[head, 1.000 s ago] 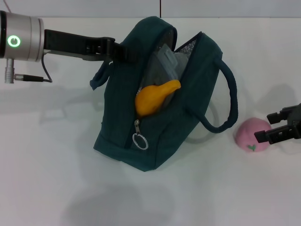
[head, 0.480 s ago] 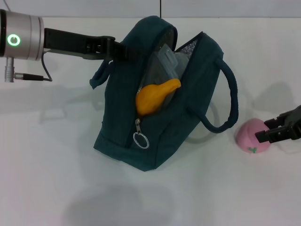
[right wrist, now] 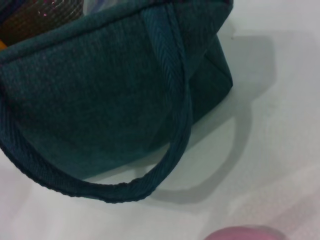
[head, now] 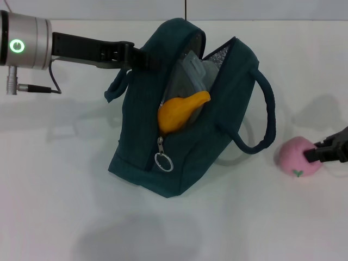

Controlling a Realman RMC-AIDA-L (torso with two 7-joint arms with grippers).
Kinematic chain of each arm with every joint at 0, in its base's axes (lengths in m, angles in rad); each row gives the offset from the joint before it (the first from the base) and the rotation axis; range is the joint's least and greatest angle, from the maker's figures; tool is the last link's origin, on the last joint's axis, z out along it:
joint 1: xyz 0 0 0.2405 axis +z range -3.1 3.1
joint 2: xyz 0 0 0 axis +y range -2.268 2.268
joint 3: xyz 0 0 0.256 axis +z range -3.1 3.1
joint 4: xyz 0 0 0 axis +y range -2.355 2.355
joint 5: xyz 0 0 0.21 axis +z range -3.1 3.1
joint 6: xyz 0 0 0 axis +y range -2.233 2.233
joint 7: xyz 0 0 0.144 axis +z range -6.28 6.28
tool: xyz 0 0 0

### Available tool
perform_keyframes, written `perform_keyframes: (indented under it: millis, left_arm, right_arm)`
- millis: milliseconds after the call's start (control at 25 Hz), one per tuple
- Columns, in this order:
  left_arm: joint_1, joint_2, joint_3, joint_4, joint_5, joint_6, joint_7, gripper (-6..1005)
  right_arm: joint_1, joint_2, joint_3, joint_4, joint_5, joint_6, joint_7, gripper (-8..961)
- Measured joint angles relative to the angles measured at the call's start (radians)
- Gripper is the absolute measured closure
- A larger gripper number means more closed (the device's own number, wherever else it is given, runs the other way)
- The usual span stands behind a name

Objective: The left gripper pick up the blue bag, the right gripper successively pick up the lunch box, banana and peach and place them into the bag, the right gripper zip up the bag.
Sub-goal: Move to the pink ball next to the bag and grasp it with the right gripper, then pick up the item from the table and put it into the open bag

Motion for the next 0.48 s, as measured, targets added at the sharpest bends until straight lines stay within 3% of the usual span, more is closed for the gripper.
perform_keyframes:
  millis: [320, 480]
  left_arm:
    - [0.0, 0.0, 0.0, 0.0, 0.0, 0.001, 0.0, 952]
    - [0.0, 0.0, 0.0, 0.0, 0.0, 0.002, 0.0, 952]
  right_arm:
    - [-0.01, -0.013, 0.009, 0.0, 0.007, 0.007, -0.003, 792]
    - [-0.017, -0.017, 0.088, 0.0, 0.022, 0.003, -0.022, 855]
